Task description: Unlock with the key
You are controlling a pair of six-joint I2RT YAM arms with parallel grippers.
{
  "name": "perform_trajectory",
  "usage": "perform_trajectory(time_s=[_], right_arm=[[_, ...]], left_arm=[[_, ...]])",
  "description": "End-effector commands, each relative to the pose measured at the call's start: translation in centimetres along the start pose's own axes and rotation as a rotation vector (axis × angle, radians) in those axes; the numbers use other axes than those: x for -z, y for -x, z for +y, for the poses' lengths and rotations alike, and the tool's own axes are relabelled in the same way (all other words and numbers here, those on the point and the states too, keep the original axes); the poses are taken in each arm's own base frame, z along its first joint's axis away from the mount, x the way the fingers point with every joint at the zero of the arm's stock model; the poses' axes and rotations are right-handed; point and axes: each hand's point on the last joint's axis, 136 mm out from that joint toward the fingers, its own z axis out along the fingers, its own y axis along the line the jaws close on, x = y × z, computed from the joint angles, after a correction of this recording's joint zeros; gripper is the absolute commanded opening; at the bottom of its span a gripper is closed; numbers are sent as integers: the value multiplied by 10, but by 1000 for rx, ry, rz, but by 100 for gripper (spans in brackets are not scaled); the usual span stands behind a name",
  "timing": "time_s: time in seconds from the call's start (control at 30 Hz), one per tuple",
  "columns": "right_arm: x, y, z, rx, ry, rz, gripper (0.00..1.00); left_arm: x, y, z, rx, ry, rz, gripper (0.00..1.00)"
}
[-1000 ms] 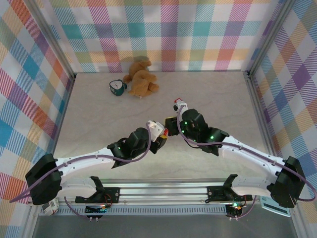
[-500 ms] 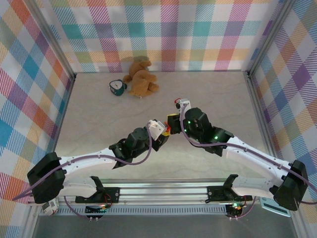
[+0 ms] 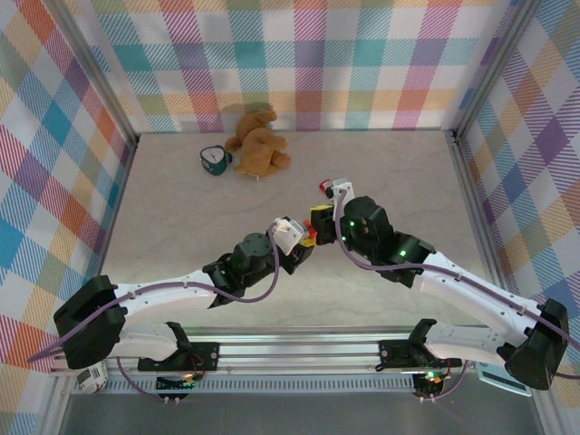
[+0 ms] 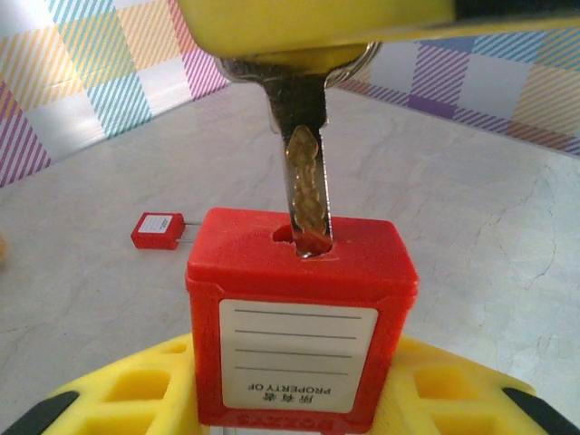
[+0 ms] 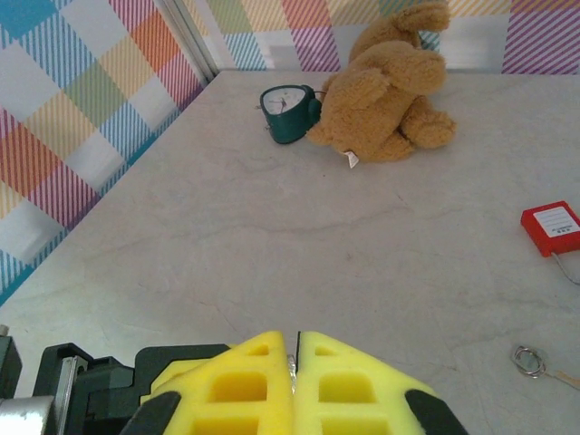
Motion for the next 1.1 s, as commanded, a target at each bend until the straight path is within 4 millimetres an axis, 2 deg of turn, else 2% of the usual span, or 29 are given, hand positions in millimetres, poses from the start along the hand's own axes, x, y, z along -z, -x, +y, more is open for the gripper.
perform_trajectory(time_s=[0.0,0.27,0.4,0.73,1.07], right_arm=[[-4,-28,-2,67,-17,133,2],[-7,-13,-6,79,-39,112,2],[-8,-17,-7,70,-36,117,2],[-22,-68,-14,-21,-28,229,2],[-34,-110,-15,-14,-6,360,2]], left_arm=[[6,64,-1,20,-19,-207,23],[6,44,-1,16,-18,-149,22],[10,47,4,43,4,-165,22],[19,84,17,100,66,-318,20],[20,107,20,112,84,-404,20]])
